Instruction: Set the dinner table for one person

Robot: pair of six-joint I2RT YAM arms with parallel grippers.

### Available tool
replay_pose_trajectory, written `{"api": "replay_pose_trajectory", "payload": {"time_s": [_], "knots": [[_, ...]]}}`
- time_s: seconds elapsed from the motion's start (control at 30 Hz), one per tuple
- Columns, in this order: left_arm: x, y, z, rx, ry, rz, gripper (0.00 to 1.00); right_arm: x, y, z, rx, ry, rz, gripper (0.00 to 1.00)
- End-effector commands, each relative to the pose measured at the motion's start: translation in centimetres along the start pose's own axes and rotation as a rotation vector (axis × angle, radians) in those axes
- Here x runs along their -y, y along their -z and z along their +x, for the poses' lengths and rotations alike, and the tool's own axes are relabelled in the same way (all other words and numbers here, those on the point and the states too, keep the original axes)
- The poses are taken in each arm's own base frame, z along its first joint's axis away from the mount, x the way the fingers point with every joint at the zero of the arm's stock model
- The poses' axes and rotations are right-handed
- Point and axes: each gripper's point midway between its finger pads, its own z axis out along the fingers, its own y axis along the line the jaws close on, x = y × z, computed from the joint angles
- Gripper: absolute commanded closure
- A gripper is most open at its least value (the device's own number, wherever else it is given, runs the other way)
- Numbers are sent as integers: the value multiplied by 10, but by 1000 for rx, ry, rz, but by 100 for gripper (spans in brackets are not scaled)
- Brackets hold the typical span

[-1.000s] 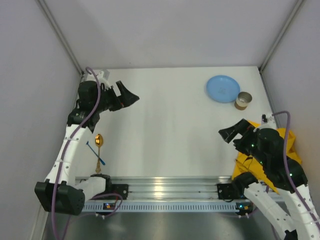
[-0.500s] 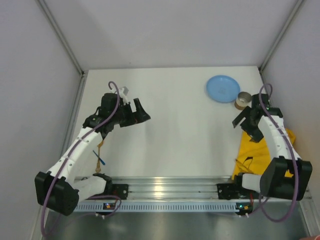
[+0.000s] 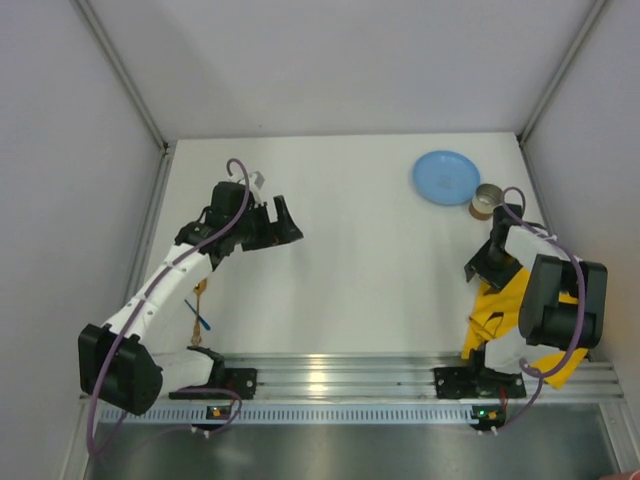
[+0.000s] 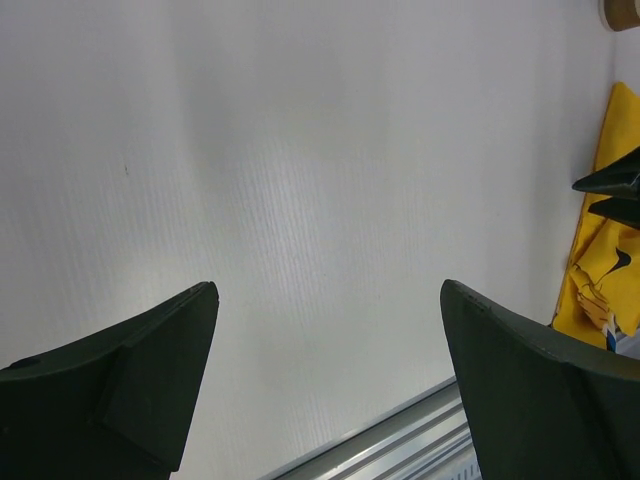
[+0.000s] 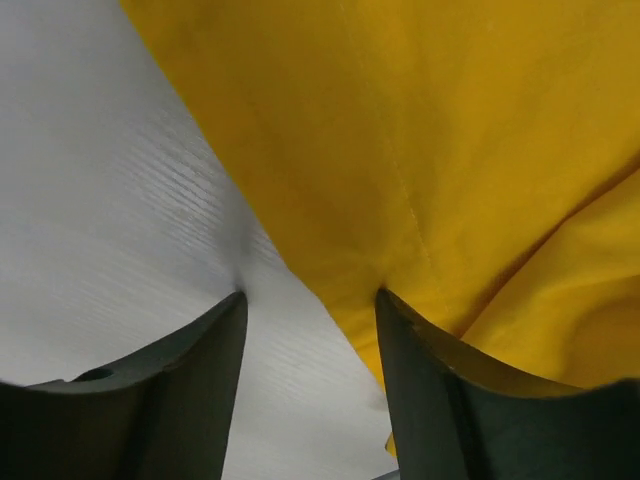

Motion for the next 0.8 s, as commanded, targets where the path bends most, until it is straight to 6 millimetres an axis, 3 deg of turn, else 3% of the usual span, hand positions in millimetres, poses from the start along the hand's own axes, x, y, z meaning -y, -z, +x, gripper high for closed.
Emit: {"api": "replay_pose_trajectory", "payload": {"time_s": [0.0, 0.03, 0.07, 0.17, 0.33, 0.47, 0.5, 0.53, 0.57, 0.6, 0.63, 0.67, 0.7, 0.77], "knots": [[12, 17, -21, 74, -51, 14, 2, 10, -21, -12, 38, -36, 30, 48], [11, 19, -19, 73, -48, 10, 2, 11, -24, -13, 40, -38, 29, 53], [11, 20, -18, 73, -39, 10, 2, 15, -29, -7, 22, -40, 39, 69], [9, 21, -12, 64, -27, 11, 3, 17, -37, 0, 6, -34, 28, 100], [5, 22, -12, 80, -9, -13, 3, -5, -34, 11, -19, 2, -81, 100], [4, 25, -18, 109, 2, -30, 3, -71, 11, 24, 9, 135, -244, 100], [4, 25, -19, 112, 4, -35, 3, -96, 26, 48, -10, 207, -289, 100], [4, 26, -23, 123, 3, -43, 3, -119, 46, 51, 5, 229, -351, 100], [5, 27, -24, 125, 3, -43, 3, -137, 64, 64, -17, 213, -410, 100], [6, 28, -27, 133, 3, -44, 3, -156, 82, 90, -37, 276, -459, 100], [7, 29, -29, 137, 3, -46, 3, -176, 105, 98, -31, 289, -519, 100], [6, 30, -29, 139, 2, -52, 3, -187, 120, 109, -45, 265, -550, 100], [8, 32, -31, 146, 2, -54, 3, -198, 135, 133, -64, 310, -580, 100], [8, 34, -33, 155, -2, -64, 3, -217, 163, 150, -91, 262, -639, 100]]}}
